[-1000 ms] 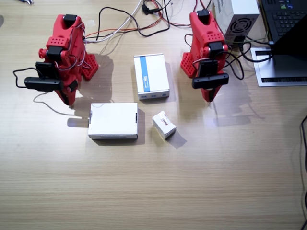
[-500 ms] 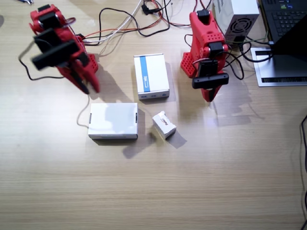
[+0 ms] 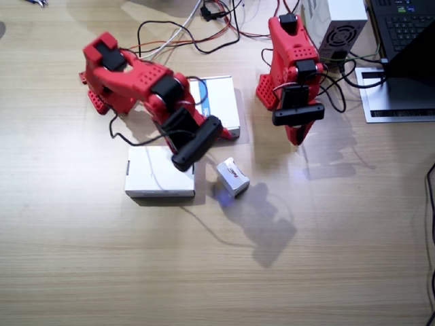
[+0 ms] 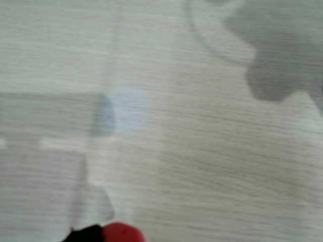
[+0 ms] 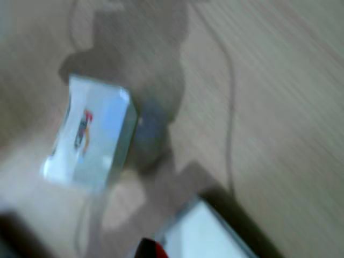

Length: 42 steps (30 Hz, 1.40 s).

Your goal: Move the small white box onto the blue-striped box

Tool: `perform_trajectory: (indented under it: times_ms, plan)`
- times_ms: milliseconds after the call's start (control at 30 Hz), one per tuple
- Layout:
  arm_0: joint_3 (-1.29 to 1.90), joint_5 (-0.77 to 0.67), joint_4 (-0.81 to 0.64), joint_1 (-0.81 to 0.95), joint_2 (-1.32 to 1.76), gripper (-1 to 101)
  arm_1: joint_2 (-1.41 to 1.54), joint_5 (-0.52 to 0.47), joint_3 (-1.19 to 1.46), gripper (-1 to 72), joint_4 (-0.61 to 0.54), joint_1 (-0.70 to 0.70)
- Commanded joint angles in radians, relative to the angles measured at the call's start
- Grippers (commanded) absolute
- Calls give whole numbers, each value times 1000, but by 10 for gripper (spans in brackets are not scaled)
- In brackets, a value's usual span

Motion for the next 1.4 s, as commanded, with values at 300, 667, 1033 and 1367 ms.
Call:
perform_trajectory:
  times_ms: [300, 667, 1033, 1367]
  plan:
    - [-20, -6, -6, -34, 9, 0, -509, -86, -515, 525, -8, -64]
    - [-20, 9, 0, -37, 9, 0, -603, -37, -574, 472, -189, -95]
    - [-20, 21, 11, -38, 20, 0, -660, 187, -693, 204, -84, -32]
    - [-20, 92, 72, -51, 121, 0, -221, 318, -548, 176, 26, -84]
